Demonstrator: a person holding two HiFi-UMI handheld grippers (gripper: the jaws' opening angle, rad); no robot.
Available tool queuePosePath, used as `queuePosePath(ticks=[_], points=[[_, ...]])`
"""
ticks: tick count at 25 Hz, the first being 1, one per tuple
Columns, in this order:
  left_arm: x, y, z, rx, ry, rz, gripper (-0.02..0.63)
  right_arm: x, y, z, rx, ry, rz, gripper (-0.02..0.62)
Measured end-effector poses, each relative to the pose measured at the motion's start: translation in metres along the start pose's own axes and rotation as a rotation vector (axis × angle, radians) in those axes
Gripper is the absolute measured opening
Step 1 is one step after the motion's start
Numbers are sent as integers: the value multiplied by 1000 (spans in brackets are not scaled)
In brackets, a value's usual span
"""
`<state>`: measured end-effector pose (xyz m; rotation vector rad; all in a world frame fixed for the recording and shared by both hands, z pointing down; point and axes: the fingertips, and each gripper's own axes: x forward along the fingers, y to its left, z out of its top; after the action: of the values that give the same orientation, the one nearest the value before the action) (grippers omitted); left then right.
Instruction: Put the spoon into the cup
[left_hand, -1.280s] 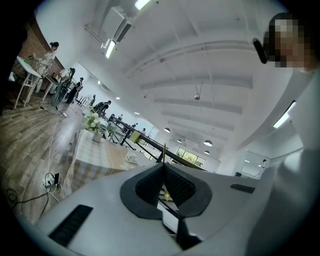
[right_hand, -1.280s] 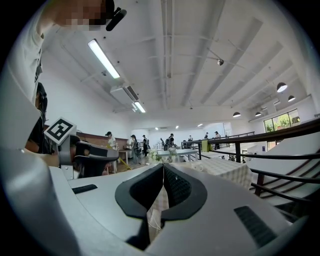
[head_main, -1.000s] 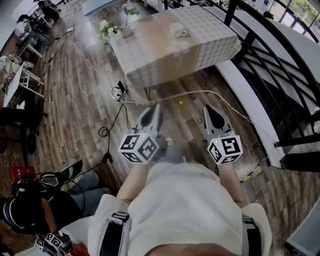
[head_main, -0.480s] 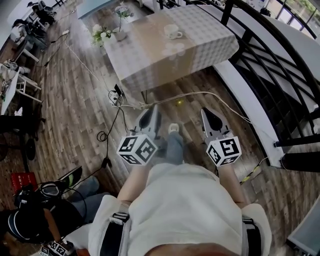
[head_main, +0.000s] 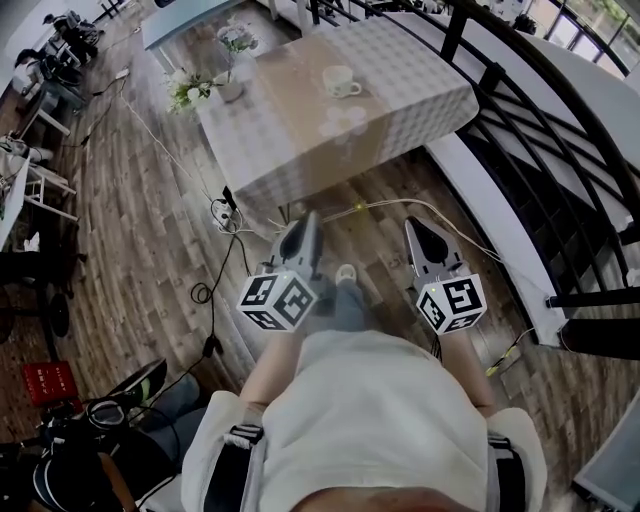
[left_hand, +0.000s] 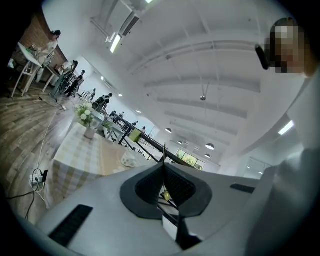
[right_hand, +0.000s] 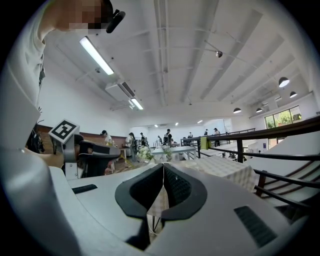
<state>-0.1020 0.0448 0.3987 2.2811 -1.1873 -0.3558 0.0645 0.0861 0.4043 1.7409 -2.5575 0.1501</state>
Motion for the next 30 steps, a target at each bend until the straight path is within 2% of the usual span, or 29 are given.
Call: queuePosePath(ticks=[22, 30], points=[[144, 58, 74, 8, -11, -31, 5, 139, -66, 37, -38, 16, -21, 2], [177, 75, 84, 13, 2, -42, 5, 173, -78, 38, -38, 22, -26, 2]])
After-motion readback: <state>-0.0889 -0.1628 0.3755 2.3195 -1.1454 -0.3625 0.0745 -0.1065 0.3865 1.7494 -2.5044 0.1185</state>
